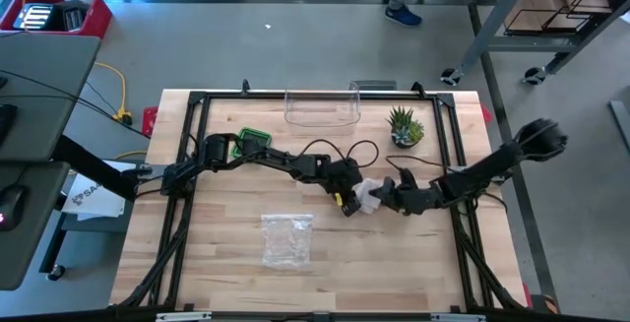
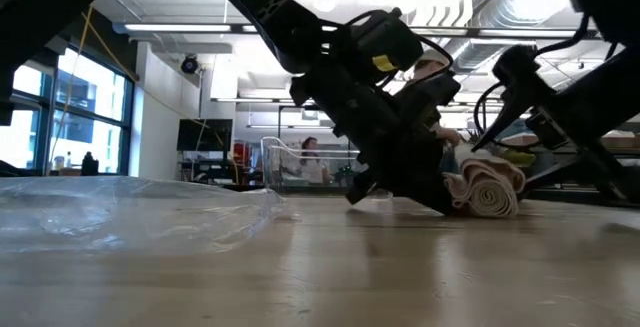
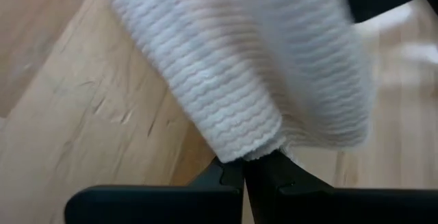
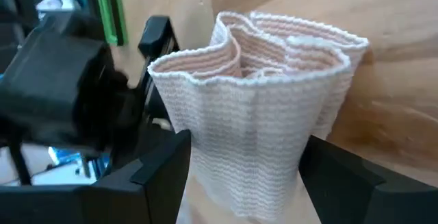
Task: Roll bandage
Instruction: Put the rolled bandage into the transparent zip bag
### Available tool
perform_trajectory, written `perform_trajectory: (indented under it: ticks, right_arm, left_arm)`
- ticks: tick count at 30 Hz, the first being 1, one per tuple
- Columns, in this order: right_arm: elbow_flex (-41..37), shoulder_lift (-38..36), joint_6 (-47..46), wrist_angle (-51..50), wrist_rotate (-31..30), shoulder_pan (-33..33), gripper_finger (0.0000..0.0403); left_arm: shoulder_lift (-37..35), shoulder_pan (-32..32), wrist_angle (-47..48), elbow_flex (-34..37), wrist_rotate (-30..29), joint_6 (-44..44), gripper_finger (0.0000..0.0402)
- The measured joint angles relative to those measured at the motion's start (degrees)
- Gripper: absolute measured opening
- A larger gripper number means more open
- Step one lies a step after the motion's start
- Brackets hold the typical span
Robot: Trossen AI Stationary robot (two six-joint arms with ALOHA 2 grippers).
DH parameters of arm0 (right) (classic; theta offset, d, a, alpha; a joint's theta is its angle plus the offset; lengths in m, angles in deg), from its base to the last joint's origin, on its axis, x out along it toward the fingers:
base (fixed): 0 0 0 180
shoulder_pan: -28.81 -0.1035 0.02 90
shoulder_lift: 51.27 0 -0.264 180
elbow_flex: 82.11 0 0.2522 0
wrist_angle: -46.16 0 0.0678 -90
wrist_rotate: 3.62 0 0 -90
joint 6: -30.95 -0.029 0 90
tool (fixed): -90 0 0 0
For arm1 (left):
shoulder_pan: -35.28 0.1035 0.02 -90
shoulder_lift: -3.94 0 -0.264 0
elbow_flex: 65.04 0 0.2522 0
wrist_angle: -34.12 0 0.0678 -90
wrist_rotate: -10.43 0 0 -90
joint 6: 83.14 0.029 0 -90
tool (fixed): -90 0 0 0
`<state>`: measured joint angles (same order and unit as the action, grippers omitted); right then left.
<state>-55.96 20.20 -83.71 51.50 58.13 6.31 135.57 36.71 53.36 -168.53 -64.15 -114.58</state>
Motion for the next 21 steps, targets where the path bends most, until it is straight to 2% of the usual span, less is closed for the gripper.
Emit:
perform_trajectory:
  ticks: [5, 12, 17, 19, 21]
  right_arm:
    - [2.83, 5.96, -2.3, 0.19, 0.0, 2.13, 0.0252]
    - [7.31, 13.95, -2.32, 3.11, 5.77, 4.31, 0.0252]
    - [8.49, 16.5, -2.92, 4.62, 8.27, 4.59, 0.0252]
    - [8.48, 16.89, -3.09, 4.99, 8.57, 4.57, 0.0243]
    - [8.45, 16.96, -3.13, 5.04, 8.74, 4.59, 0.0211]
  left_arm:
    - [0.0, 0.02, -1.44, 0.02, 0.05, -0.97, 0.0]
    - [0.0, -1.03, -1.96, 0.02, 0.41, -0.13, 0.0]
    - [0.31, -1.49, -0.31, 0.02, 0.93, 1.54, 0.0]
    - [0.31, -1.51, 0.0, 0.02, 0.9, 1.44, 0.0]
    - [0.31, -1.55, 0.15, 0.02, 0.83, 1.97, 0.0]
